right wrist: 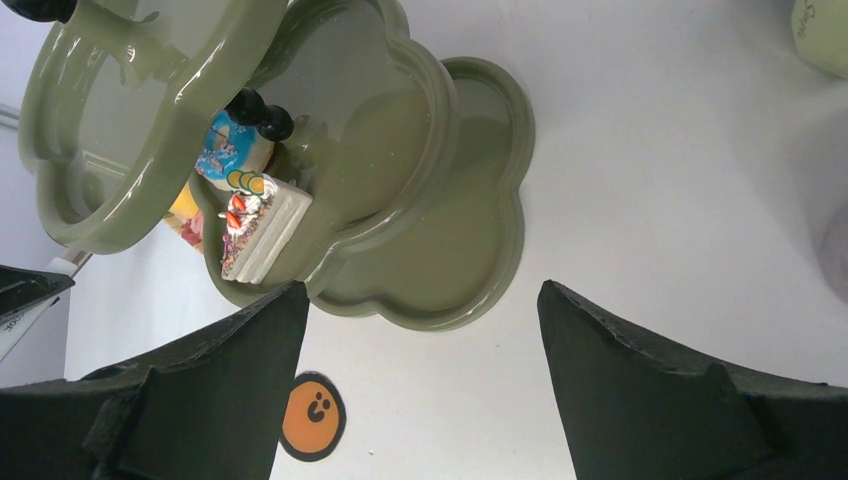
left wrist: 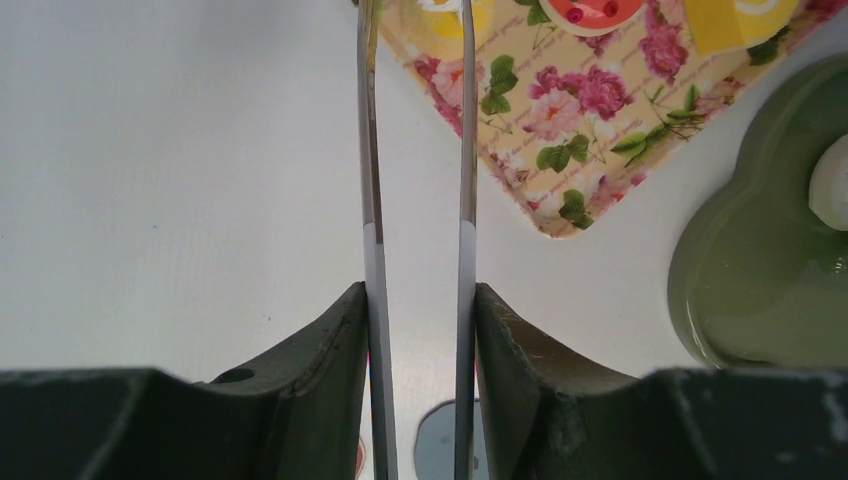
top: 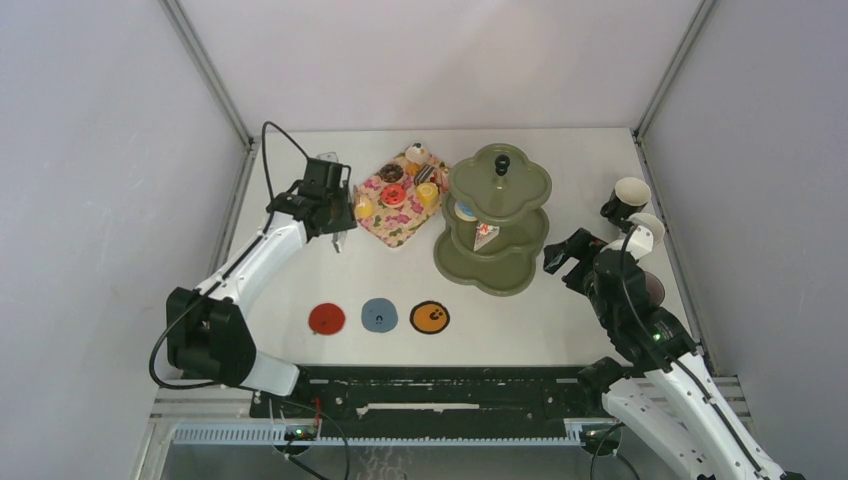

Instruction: Serve the afternoon tea

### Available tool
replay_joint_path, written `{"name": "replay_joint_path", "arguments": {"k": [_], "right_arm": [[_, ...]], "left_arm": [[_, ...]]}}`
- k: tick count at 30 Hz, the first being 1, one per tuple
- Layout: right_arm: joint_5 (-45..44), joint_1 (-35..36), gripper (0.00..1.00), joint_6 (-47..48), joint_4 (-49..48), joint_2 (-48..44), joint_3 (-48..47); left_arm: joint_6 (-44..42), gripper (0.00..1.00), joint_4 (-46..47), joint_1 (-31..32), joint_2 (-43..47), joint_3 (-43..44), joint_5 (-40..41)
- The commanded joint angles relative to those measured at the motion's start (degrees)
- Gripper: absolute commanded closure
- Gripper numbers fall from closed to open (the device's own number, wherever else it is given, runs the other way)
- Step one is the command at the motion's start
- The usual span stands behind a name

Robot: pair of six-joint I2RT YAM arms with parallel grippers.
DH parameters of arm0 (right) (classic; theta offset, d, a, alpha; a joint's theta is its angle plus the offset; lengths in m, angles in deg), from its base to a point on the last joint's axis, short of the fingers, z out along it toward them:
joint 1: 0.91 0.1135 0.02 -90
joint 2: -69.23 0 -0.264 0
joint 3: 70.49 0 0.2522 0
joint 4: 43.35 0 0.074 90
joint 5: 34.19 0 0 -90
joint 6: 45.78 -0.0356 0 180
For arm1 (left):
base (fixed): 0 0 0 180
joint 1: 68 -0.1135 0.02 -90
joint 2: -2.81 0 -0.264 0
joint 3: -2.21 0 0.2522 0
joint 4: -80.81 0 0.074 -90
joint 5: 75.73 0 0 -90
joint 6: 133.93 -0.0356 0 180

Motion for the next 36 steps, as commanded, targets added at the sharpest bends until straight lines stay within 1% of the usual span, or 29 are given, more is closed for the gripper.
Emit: {"name": "replay_joint_path", "arguments": {"k": [1,12,17,20,22,25,30,31,36], "right_arm": [[-0.7,0.3,0.07,0.5,-1.8,0.0,0.0],[-0.5,0.2,0.07,0.3,-1.5,-0.6,0.1],[0.0,0.3,0.07,0.5,-2.4,-0.1,0.0],[0.3,0.3,0.07,0.5,-2.6,0.2,0.0],[0.3,0.3,0.07,0.5,-2.5,0.0,0.0],[0.2,0.3,0.07,0.6,-2.5,-0.1,0.0],[-0.1,0.2,0.07,0.4,-1.9,-0.7,0.1],[-0.1,0.3,0.07,0.4,-1.8,-0.8,0.0],[-0.3,0.3,0.07,0.5,-1.3,-1.6,-0.4]], "left_arm": [[-2.2,0.55,4.0,1.2,0.6,3.9,-0.2],[-3.7,0.50,3.0,2.4,-2.3,4.5,0.6],[-4.1,0.50,3.1,2.5,-5.3,6.2,-2.0],[-4.2,0.50,2.7,2.6,-6.5,6.9,-2.1],[-4.3,0.52,2.6,2.8,-7.0,7.1,-2.0],[-4.1,0.62,2.1,2.9,-7.4,7.5,-2.4],[-4.3,0.96,0.5,3.5,-6.0,8.3,-1.9],[-4.4,1.00,-0.1,3.6,-5.4,8.6,-1.7],[-6.0,1.00,-2.8,3.9,-1.3,8.9,-4.1]]}}
